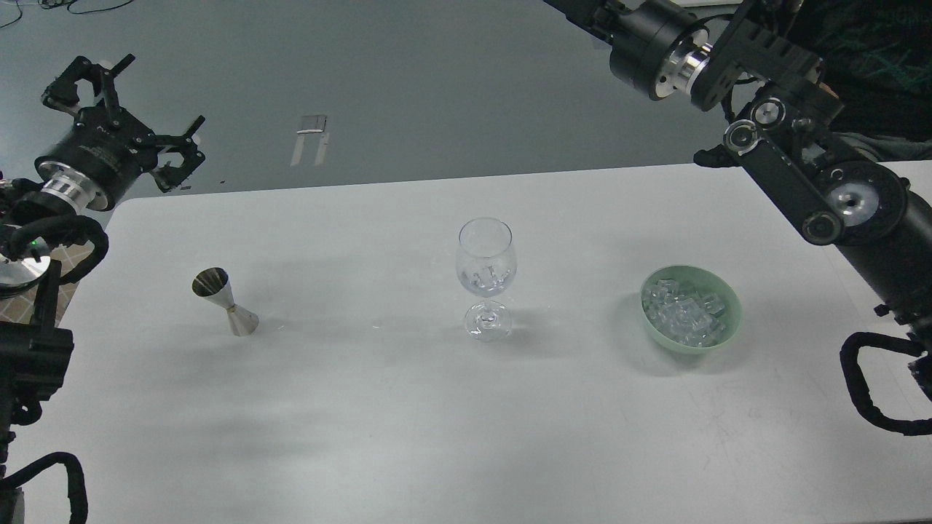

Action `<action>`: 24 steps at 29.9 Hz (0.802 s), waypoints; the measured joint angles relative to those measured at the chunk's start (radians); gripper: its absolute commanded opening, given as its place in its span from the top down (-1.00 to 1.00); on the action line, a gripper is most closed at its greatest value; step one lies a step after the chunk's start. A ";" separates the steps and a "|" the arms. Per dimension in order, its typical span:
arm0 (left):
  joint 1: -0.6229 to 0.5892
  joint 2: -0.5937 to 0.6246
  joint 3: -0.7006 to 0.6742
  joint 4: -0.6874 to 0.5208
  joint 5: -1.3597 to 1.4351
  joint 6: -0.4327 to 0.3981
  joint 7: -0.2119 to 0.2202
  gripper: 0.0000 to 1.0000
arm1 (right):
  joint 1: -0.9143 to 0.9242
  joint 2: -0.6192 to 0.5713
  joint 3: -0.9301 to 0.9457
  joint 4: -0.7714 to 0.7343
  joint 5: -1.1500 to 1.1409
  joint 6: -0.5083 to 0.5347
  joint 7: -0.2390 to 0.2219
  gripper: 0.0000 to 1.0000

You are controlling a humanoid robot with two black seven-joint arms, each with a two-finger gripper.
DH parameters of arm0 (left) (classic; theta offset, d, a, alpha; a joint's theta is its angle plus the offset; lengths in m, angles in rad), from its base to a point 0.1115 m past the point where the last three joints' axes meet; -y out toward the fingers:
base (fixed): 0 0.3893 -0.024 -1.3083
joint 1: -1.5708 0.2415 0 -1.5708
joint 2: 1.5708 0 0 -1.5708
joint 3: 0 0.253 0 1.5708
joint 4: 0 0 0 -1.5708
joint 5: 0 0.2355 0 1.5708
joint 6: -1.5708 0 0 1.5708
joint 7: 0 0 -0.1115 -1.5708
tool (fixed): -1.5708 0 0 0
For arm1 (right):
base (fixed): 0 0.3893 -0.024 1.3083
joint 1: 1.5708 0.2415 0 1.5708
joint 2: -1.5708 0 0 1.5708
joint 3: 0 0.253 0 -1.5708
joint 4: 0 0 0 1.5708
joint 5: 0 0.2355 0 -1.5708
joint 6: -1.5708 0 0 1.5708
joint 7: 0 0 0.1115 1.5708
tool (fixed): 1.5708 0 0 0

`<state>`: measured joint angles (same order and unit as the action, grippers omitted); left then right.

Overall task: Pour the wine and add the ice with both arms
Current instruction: 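Lift the right gripper away from the glass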

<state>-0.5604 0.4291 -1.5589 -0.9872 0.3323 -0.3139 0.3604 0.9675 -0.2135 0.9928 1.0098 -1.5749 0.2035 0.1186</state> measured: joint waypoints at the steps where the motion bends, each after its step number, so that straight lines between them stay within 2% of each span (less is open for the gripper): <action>1: -0.005 -0.004 0.000 0.000 -0.001 0.002 0.001 -0.95 | 0.002 0.001 0.003 -0.018 0.015 -0.008 0.000 -0.99; 5: -0.027 -0.025 0.001 0.002 -0.002 -0.003 0.008 -0.96 | 0.005 0.003 0.007 -0.064 0.108 -0.050 0.001 -0.99; 11: -0.032 -0.069 0.001 0.002 -0.009 -0.054 0.001 -0.96 | 0.012 0.019 0.011 -0.131 0.318 -0.103 0.001 -0.99; 24: -0.061 -0.086 0.001 0.037 -0.004 -0.063 -0.003 -0.97 | 0.092 0.031 0.027 -0.317 0.706 -0.111 0.012 -1.00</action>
<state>-0.6211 0.3431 -1.5574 -0.9500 0.3280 -0.3772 0.3578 1.0594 -0.1825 1.0202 0.6932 -0.8692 0.0928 0.1301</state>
